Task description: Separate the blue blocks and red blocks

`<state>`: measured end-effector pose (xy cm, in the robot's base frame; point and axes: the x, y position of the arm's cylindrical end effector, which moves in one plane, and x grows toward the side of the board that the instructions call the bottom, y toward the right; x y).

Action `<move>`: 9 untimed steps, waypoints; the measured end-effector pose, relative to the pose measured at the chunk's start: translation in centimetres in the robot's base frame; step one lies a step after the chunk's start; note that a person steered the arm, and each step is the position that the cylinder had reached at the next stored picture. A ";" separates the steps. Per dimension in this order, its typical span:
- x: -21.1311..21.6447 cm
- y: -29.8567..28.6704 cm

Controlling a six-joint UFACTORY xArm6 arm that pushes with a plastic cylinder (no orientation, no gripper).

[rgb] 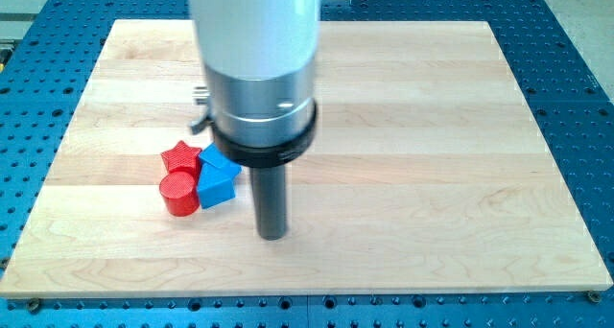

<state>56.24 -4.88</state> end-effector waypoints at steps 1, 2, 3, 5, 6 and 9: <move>-0.4 -5.5; -0.7 -7.1; -0.7 -7.1; -7.2 -7.0; -7.2 -7.0; -11.2 -4.4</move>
